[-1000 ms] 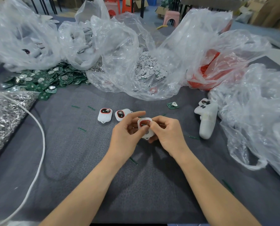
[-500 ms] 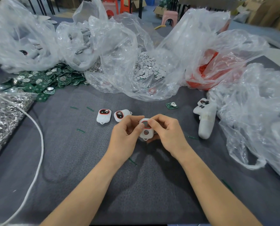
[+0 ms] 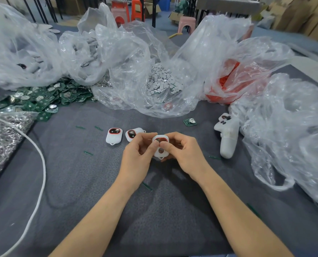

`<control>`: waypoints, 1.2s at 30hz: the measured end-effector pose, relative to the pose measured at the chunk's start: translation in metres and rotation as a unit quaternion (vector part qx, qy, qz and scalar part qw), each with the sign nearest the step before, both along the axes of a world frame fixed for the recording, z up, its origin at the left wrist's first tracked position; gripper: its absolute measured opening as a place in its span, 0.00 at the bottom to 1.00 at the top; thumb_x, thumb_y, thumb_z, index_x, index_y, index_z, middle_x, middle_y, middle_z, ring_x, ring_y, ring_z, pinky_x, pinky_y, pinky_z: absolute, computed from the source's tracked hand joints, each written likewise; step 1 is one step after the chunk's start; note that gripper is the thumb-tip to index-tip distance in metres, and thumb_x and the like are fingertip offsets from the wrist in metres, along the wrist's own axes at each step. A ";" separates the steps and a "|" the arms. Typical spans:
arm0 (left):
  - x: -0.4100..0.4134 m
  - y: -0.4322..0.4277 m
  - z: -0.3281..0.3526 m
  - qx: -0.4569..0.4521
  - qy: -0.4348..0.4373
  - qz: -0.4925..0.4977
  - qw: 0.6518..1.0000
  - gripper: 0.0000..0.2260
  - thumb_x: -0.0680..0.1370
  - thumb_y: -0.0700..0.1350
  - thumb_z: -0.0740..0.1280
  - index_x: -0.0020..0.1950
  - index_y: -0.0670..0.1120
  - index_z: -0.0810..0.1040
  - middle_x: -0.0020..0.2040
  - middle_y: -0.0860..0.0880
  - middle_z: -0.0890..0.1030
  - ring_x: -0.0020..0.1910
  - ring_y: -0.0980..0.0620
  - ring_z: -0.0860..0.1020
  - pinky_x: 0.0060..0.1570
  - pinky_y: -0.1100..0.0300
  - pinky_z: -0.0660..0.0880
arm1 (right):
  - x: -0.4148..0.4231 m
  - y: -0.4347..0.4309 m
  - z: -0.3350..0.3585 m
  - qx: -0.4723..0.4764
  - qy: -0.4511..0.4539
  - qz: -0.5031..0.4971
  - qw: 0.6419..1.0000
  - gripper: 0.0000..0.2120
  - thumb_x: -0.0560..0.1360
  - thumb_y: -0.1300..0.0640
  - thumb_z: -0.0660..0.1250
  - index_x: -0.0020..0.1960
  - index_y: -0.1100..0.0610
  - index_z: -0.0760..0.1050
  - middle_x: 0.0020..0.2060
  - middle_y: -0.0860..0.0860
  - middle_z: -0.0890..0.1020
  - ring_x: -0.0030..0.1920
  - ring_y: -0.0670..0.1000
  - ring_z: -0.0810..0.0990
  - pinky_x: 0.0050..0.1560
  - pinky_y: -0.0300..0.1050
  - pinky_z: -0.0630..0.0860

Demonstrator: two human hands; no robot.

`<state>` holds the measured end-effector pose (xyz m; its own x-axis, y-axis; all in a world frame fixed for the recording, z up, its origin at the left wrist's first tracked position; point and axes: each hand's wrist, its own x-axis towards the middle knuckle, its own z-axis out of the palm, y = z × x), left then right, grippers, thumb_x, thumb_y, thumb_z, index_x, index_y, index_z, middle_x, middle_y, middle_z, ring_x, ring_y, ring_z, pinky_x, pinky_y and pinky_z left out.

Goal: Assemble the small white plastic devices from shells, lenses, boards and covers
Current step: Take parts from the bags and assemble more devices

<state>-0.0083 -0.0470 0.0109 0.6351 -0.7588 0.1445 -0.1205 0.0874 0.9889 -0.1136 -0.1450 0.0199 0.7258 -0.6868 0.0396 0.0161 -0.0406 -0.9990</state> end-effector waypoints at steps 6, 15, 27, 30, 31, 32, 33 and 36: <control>0.002 0.001 -0.001 -0.035 0.038 -0.031 0.998 0.08 0.78 0.34 0.65 0.50 0.47 0.78 0.43 0.51 0.84 0.44 0.57 0.82 0.44 0.67 0.75 | 0.000 0.000 0.001 0.034 -0.018 -0.001 0.999 0.06 0.77 0.59 0.67 0.45 0.56 0.82 0.37 0.51 0.85 0.39 0.49 0.84 0.40 0.43 0.82; 0.004 0.001 -0.001 -0.059 0.080 -0.041 0.994 0.08 0.70 0.42 0.66 0.41 0.55 0.80 0.42 0.55 0.82 0.42 0.58 0.78 0.41 0.69 0.73 | -0.002 0.001 -0.004 -0.006 0.004 -0.035 0.999 0.10 0.78 0.57 0.65 0.46 0.63 0.81 0.38 0.69 0.79 0.35 0.54 0.81 0.39 0.44 0.81; 0.005 0.004 -0.005 -0.060 0.044 -0.073 0.995 0.09 0.81 0.35 0.60 0.49 0.47 0.77 0.33 0.52 0.77 0.24 0.52 0.72 0.27 0.63 0.73 | -0.020 -0.001 0.013 -0.044 0.016 -0.137 0.989 0.07 0.78 0.62 0.65 0.45 0.63 0.80 0.29 0.53 0.79 0.30 0.49 0.80 0.35 0.42 0.80; 0.008 0.001 -0.010 -0.058 0.027 -0.079 0.995 0.10 0.79 0.36 0.61 0.47 0.48 0.78 0.30 0.51 0.74 0.23 0.52 0.70 0.26 0.64 0.70 | -0.048 -0.034 0.043 -0.088 -0.011 -0.245 0.966 0.08 0.77 0.63 0.66 0.41 0.57 0.80 0.27 0.49 0.79 0.28 0.48 0.78 0.33 0.43 0.78; 0.009 0.000 -0.011 -0.061 0.034 -0.084 0.994 0.08 0.78 0.37 0.62 0.46 0.49 0.78 0.29 0.51 0.74 0.23 0.51 0.69 0.25 0.64 0.69 | -0.063 -0.049 0.058 -0.110 -0.017 -0.301 0.947 0.08 0.76 0.62 0.66 0.40 0.55 0.80 0.27 0.48 0.79 0.28 0.48 0.78 0.33 0.43 0.77; 0.010 -0.001 -0.013 -0.065 0.042 -0.087 0.993 0.07 0.76 0.39 0.62 0.45 0.49 0.78 0.29 0.50 0.74 0.23 0.51 0.68 0.25 0.65 0.68 | -0.081 -0.066 0.073 -0.144 -0.018 -0.365 0.920 0.09 0.76 0.61 0.66 0.39 0.53 0.80 0.27 0.46 0.78 0.28 0.47 0.78 0.32 0.43 0.77; 0.011 -0.002 -0.015 -0.067 0.047 -0.089 0.993 0.06 0.74 0.41 0.62 0.44 0.49 0.78 0.30 0.50 0.74 0.22 0.50 0.67 0.24 0.65 0.67 | -0.102 -0.083 0.088 -0.182 -0.014 -0.433 0.883 0.08 0.75 0.59 0.65 0.38 0.53 0.79 0.26 0.45 0.78 0.28 0.46 0.77 0.31 0.42 0.76; 0.015 -0.005 -0.020 -0.073 0.055 -0.097 0.991 0.06 0.72 0.43 0.61 0.44 0.49 0.78 0.32 0.48 0.75 0.21 0.50 0.66 0.24 0.66 0.65 | -0.172 -0.138 0.113 -0.210 0.071 -0.591 0.776 0.10 0.69 0.56 0.60 0.35 0.62 0.75 0.28 0.52 0.76 0.31 0.52 0.75 0.33 0.49 0.74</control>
<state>0.0063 -0.0518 -0.0092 0.4981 -0.8439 0.1993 0.0211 0.2416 0.9702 -0.2859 -0.2827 0.1327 -0.3826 -0.8244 0.4171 -0.3892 -0.2656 -0.8820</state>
